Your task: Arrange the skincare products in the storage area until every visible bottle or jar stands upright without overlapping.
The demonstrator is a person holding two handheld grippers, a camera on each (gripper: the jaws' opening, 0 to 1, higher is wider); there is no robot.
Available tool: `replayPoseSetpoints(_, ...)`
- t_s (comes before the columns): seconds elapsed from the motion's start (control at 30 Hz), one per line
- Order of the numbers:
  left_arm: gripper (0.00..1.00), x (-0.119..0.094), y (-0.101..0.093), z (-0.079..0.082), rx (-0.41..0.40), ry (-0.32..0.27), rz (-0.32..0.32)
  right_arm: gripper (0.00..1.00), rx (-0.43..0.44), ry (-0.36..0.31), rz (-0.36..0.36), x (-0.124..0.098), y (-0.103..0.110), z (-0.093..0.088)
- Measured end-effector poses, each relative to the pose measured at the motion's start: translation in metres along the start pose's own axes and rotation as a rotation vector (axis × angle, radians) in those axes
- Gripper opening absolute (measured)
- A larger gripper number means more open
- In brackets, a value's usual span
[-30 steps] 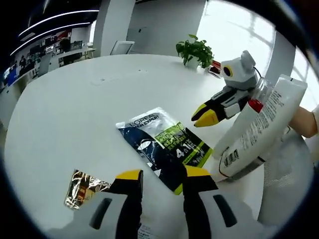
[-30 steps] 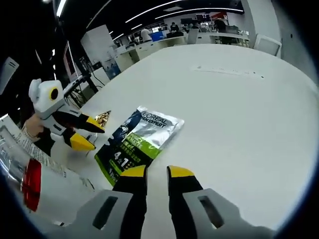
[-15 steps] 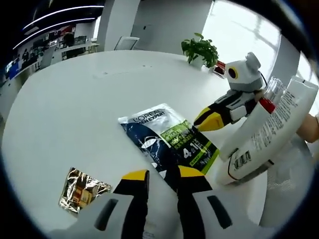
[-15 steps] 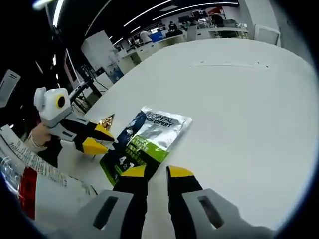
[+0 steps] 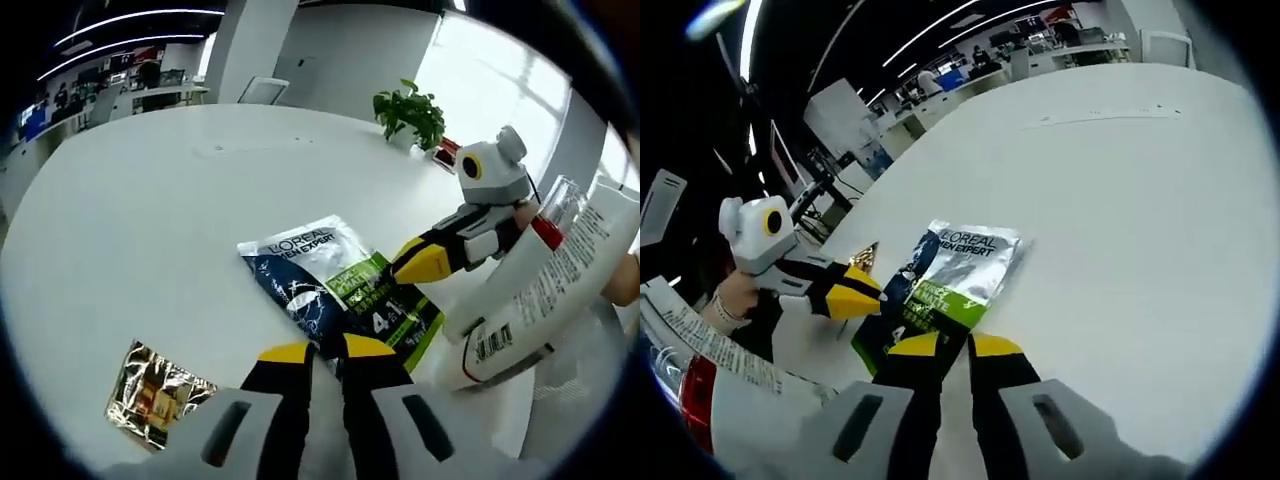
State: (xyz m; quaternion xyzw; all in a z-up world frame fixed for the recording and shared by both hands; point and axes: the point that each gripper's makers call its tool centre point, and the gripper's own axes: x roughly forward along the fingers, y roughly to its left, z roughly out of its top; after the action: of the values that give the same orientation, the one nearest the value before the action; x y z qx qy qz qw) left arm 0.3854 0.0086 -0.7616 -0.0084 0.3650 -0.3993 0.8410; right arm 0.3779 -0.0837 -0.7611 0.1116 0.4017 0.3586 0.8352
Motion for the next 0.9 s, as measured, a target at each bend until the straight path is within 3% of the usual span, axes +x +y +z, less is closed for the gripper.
replayPoseSetpoints(0.17,0.0,0.002,0.002,0.001,-0.038,-0.01,0.019,0.04,0.021,-0.009,-0.007,0.001,-0.003,0.0)
replayPoseSetpoints(0.4,0.0,0.0,-0.002,0.005,0.009,-0.005,0.021,0.02,-0.036,-0.009,-0.061,0.001,-0.005,0.006)
replayPoseSetpoints(0.47,0.0,-0.002,0.0,0.009,0.038,-0.016,0.041,0.01,-0.043,-0.043,-0.059,-0.002,-0.002,0.015)
replayPoseSetpoints(0.63,0.0,-0.013,-0.007,0.018,0.02,-0.048,0.064,0.01,-0.073,-0.091,-0.065,-0.009,0.005,0.036)
replayPoseSetpoints(0.9,0.0,-0.033,-0.009,0.043,0.108,-0.117,0.14,0.01,-0.148,-0.154,-0.08,-0.019,0.022,0.058)
